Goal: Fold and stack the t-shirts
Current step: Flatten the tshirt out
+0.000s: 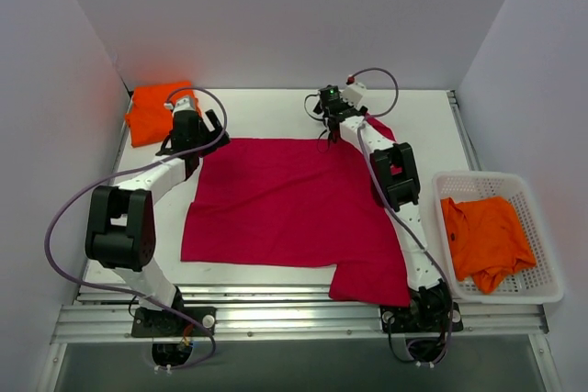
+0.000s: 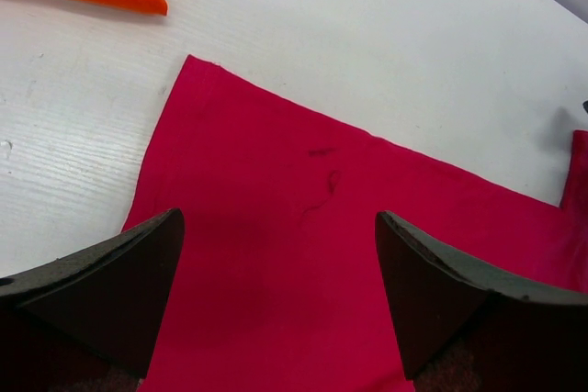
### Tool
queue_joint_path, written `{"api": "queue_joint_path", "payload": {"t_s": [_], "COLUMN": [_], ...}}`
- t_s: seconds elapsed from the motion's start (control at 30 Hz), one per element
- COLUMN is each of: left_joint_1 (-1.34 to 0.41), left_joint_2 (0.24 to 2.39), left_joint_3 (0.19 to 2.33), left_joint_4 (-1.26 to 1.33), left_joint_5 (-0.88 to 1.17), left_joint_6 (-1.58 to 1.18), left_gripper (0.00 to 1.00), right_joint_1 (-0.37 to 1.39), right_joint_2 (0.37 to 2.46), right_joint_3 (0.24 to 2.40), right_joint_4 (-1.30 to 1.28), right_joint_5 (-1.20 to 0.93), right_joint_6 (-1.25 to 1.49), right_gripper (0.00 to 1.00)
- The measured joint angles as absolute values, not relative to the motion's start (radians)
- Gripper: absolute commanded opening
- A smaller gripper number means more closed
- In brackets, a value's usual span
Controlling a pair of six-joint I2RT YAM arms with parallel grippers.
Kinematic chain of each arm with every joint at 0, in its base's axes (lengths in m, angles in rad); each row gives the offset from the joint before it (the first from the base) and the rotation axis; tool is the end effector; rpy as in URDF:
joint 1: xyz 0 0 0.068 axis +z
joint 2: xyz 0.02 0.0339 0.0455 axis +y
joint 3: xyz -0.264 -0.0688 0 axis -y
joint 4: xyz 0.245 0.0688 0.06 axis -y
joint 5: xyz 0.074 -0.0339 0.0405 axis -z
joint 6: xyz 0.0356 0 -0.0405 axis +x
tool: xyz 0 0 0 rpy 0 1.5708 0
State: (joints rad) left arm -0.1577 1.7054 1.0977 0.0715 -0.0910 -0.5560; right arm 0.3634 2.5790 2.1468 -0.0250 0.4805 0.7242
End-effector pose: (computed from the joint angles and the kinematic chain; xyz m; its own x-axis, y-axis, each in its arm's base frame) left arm 0.3806 -0.0573 0.2286 -0.4704 -0.4574 -0.7547 -0.1990 0.8881 -0.4143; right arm 0.5532 0.1928 0.1596 -0.2611 0.5293 -0.8073 0.3276 0.8352 0.4417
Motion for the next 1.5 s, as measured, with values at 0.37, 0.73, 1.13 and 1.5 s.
{"api": "queue_joint_path", "payload": {"t_s": [0.37, 0.73, 1.13, 1.5], "left_joint_1": [-0.157, -0.161, -0.162, -0.163], "left_joint_2": [1.757, 1.760, 1.771, 1.796], "left_joint_3": [1.109, 1.114, 1.114, 1.118], "left_joint_4": [0.072, 0.076, 0.079, 0.081], "left_joint_5": [-0.092, -0.093, -0.093, -0.093], "left_joint_6": [-0.555, -0.555, -0.551, -0.545], "left_gripper": [0.94, 0.94, 0.94, 0.94], "right_joint_1": [0.313, 0.284, 0.200, 0.178], "right_joint_2": [2.402, 2.307, 2.339, 2.383], "right_joint_3": [1.878, 1.794, 1.789, 1.789], "right_joint_4": [0.062, 0.101, 0.093, 0.089], "right_joint_5": [0.514, 0.538, 0.536, 0.519], "right_joint_6": [0.709, 0.707, 0.723, 0.736], "right_gripper": [1.00, 1.00, 0.96, 0.95]}}
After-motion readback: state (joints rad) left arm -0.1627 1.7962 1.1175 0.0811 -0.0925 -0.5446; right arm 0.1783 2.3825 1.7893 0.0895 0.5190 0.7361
